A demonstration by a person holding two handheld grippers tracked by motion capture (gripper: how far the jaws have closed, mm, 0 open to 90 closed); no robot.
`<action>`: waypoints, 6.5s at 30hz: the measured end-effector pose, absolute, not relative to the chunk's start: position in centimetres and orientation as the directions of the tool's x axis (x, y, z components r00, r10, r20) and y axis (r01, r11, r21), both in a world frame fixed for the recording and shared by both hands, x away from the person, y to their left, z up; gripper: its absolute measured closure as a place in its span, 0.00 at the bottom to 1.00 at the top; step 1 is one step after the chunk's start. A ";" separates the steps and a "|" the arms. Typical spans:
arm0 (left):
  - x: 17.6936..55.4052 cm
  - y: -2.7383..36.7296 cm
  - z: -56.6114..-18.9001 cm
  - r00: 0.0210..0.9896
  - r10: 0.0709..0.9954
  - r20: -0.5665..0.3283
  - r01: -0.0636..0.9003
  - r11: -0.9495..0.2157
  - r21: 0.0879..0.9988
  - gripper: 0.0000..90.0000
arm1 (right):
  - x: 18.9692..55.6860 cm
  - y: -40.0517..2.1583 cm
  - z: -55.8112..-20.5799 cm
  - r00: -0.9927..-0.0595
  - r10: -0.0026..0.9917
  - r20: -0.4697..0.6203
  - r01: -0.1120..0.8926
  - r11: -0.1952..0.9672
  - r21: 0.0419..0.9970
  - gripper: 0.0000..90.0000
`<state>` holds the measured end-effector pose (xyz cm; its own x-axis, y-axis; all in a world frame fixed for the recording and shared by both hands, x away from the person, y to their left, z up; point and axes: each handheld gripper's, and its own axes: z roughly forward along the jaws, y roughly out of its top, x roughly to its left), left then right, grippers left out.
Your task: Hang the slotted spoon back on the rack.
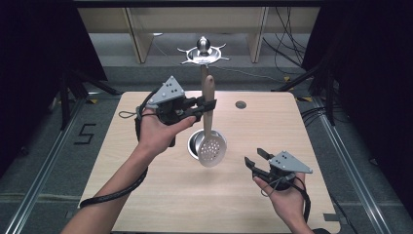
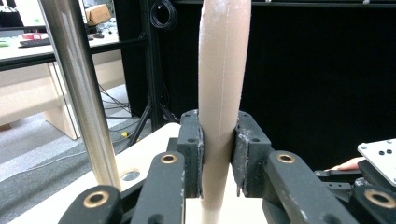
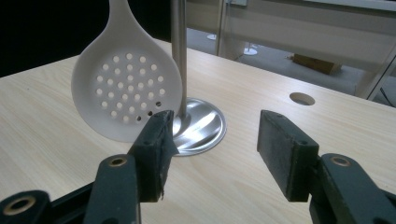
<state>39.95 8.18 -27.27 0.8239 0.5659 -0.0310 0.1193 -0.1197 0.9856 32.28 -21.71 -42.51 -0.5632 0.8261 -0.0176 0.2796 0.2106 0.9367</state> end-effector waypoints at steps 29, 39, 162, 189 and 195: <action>40.7 8.1 -26.0 0.828 0.557 -0.066 0.150 -0.107 0.983 0.82 | 32.5 -21.5 -42.8 -0.571 0.821 -0.019 0.282 0.218 0.934 0.50; 41.0 8.1 -25.9 0.831 0.552 -0.071 0.157 -0.111 0.981 0.82 | 32.6 -21.5 -42.9 -0.566 0.824 -0.035 0.263 0.220 0.939 0.50; 38.1 13.4 -29.9 0.701 0.713 0.021 0.089 -0.117 0.989 0.41 | 32.7 -21.4 -43.4 -0.578 0.816 -0.011 0.311 0.233 0.922 0.50; 34.0 19.5 -39.0 0.620 0.784 0.000 0.197 -0.156 0.968 0.40 | 32.6 -21.3 -43.6 -0.569 0.823 0.006 0.334 0.224 0.916 0.49; 33.7 20.1 -43.0 0.618 0.786 -0.012 0.251 -0.183 0.950 0.40 | 32.6 -21.3 -43.6 -0.569 0.822 0.012 0.344 0.225 0.912 0.49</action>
<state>33.75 20.08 -43.05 0.6182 0.7859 -0.0124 0.2514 -0.1828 0.9504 32.58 -21.30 -43.62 -0.5688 0.8224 0.0119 0.3438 0.2246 0.9118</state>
